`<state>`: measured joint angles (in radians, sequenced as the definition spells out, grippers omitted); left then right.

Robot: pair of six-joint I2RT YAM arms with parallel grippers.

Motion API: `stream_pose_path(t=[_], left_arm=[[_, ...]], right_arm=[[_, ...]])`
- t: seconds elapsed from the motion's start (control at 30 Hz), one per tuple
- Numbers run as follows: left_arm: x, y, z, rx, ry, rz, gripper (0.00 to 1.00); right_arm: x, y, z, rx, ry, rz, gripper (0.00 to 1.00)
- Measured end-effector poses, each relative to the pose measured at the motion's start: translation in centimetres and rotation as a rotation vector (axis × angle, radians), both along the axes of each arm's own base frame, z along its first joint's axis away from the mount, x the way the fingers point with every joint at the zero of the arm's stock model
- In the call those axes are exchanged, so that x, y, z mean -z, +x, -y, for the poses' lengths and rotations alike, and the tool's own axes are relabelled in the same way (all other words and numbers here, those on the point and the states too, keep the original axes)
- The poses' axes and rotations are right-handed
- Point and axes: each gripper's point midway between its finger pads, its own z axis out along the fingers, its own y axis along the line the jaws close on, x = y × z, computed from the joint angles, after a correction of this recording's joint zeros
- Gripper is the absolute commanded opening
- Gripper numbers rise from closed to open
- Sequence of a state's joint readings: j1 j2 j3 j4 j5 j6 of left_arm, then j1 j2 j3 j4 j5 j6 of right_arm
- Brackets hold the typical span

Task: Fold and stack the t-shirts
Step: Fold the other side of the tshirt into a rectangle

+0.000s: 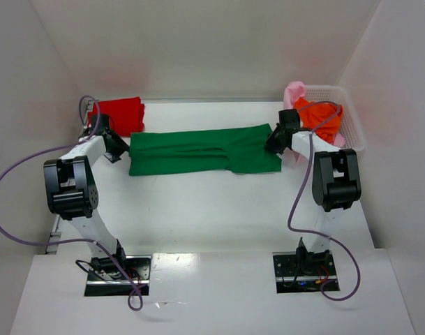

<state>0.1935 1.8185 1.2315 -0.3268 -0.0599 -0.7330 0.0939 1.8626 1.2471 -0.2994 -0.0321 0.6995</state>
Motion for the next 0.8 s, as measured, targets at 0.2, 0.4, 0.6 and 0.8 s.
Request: stream_pose_path(t=[0.2,0.4,0.6,0.8], left_arm=[[-0.9,0.7,-0.1,0.041,0.023,0.030,0.76],[-5.6,1.8,1.0,0.151,0.025,0.166,0.94],[-13.1,2.6,6.3,0.388,-0.004,0.383,0.97],[-17.1,1.2,18.3,0.753,-0.144,0.535,0.98]], right_arm=[[-0.7,1.2,-0.5,-0.057,0.001,0.032,0.46],[-2.9,2.9,-0.9,-0.131,-0.019,0.104,0.69],[-3.6,2.4,-0.6,-0.171,-0.032,0.126,0.72],[-5.8,2.1,1.9,-0.153,-0.019,0.174,0.69]])
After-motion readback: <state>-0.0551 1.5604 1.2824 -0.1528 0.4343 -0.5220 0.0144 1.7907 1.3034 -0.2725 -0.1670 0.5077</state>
